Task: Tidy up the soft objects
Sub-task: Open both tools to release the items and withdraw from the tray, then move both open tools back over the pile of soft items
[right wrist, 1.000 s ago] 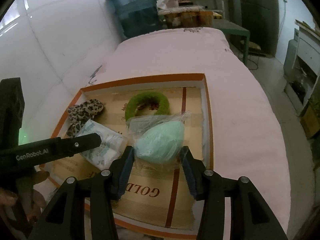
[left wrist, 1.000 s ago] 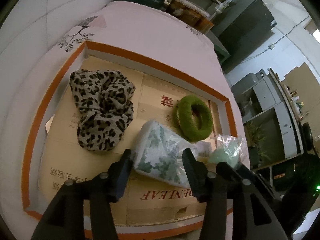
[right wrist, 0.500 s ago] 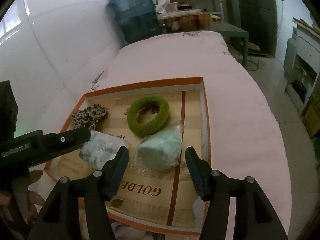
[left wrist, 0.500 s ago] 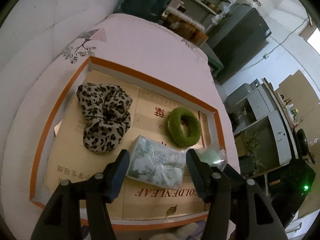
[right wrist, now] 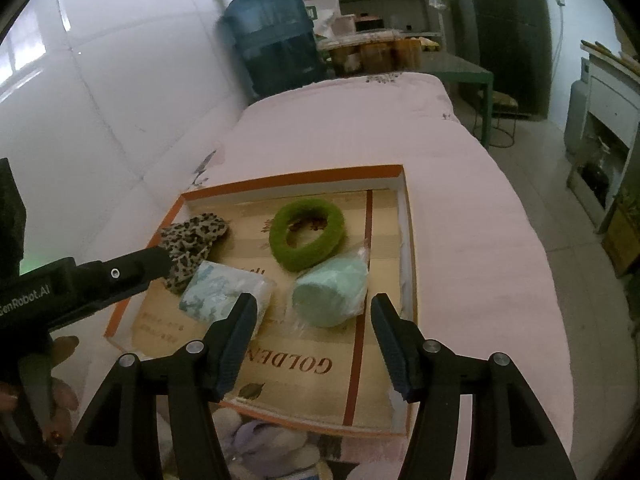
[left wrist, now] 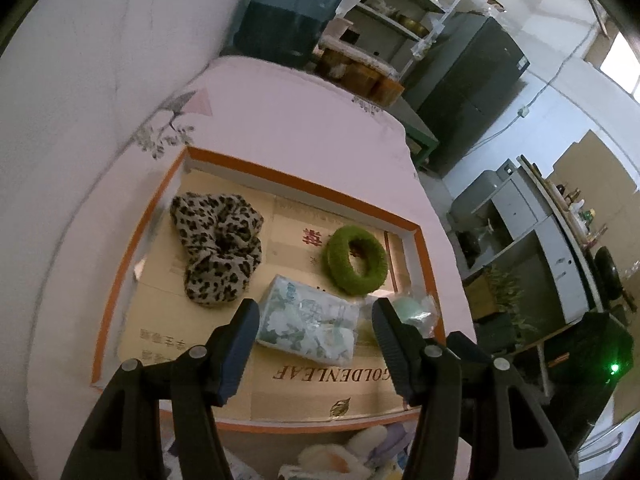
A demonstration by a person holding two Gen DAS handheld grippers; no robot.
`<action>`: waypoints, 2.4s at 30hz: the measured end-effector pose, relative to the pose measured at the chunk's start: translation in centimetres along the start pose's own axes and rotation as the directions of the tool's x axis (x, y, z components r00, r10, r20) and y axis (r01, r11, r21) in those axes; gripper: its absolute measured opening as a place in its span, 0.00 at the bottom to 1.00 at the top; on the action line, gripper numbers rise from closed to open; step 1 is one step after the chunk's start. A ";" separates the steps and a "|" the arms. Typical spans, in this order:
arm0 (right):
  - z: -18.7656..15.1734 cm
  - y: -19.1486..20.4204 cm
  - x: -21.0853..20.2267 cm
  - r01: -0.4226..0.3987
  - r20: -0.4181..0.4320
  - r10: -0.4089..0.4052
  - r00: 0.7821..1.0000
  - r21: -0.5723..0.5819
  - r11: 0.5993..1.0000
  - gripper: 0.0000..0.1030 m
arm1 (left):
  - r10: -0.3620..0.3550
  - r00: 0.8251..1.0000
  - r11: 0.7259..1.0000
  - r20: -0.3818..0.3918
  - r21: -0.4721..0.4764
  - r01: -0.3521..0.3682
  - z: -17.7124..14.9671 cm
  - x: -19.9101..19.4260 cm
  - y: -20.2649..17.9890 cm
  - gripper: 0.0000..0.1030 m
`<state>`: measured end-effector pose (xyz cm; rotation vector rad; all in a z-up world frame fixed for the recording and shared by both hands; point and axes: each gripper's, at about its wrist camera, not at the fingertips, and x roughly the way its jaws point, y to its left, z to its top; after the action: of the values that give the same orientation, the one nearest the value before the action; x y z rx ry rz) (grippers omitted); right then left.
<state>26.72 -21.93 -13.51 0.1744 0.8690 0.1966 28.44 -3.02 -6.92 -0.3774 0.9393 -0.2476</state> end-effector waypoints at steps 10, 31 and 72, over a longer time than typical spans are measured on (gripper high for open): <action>-0.6 1.2 -2.0 0.009 0.012 -0.009 1.000 -0.015 1.000 0.59 | 0.043 0.998 0.997 0.054 0.060 -0.046 -0.9 -2.7 -0.6 0.57; -2.9 5.0 -7.9 0.032 0.063 -0.028 0.998 -0.060 0.998 0.59 | 0.069 0.986 0.988 0.150 0.125 -0.089 -4.2 -9.6 -1.1 0.57; -10.0 9.0 -16.3 0.026 0.111 -0.014 0.994 -0.102 0.994 0.59 | 0.120 0.941 0.960 0.318 0.204 -0.191 -12.3 -19.5 -0.9 0.57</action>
<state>7.86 -16.42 -5.73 0.0793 0.7489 0.2108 7.20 0.76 1.27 -0.1170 0.6241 -0.1459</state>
